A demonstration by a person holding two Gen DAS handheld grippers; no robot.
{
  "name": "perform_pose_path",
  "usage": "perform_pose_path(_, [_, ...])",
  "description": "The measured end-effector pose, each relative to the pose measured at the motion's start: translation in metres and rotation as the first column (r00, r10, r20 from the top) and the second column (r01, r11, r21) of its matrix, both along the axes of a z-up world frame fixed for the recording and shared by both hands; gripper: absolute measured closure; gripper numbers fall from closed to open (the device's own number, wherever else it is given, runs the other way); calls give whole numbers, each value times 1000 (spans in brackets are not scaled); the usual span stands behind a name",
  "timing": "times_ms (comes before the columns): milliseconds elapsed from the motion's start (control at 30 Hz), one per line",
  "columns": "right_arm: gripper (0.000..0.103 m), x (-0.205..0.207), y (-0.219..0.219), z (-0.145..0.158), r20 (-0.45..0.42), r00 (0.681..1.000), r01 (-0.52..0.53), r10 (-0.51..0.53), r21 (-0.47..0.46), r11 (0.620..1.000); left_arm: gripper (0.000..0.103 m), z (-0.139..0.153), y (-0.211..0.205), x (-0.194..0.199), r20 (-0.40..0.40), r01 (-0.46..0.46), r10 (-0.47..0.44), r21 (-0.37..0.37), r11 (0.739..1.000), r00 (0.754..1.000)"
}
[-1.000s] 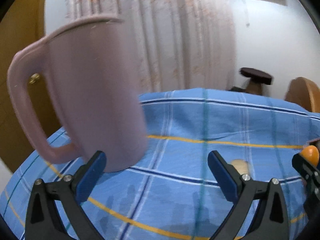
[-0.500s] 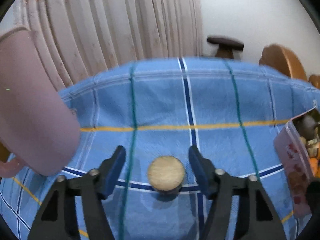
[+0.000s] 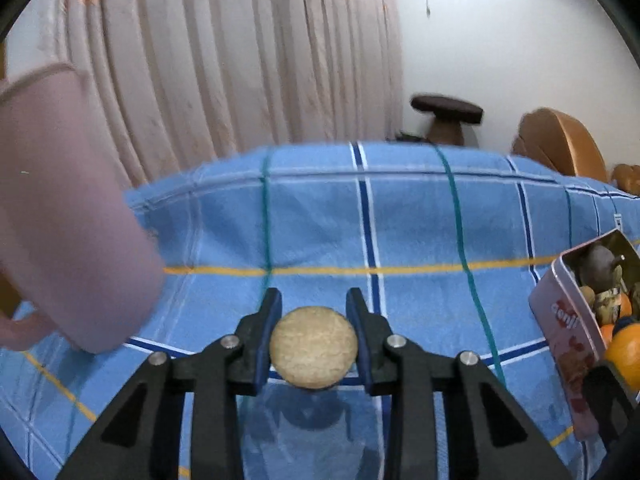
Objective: Organize fruits
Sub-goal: 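Carry the orange and tan fruit over the tin and lower them in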
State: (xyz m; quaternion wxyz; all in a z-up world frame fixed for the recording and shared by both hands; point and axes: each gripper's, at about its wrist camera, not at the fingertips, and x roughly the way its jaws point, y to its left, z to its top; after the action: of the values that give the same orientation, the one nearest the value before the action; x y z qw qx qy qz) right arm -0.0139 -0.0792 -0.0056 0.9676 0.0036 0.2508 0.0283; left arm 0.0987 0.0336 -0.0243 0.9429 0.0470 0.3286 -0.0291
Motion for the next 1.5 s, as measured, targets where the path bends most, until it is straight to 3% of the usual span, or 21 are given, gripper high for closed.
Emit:
perform_pose_path(133, [60, -3, 2, 1, 25, 1000, -5, 6, -9, 1000, 68, 6, 5, -22, 55, -40, 40, -1, 999, 998])
perform_pose_path(500, [60, -16, 1, 4, 42, 999, -21, 21, -12, 1000, 68, 11, 12, -60, 110, -96, 100, -41, 995, 989])
perform_pose_path(1133, [60, -41, -24, 7, 47, 999, -20, 21, -19, 1000, 68, 16, -12, -97, 110, -54, 64, -91, 994, 992])
perform_pose_path(1500, [60, -53, -54, 10, 55, 998, 9, -8, -18, 1000, 68, 18, -49, -116, 107, 36, -25, -106, 994, 994])
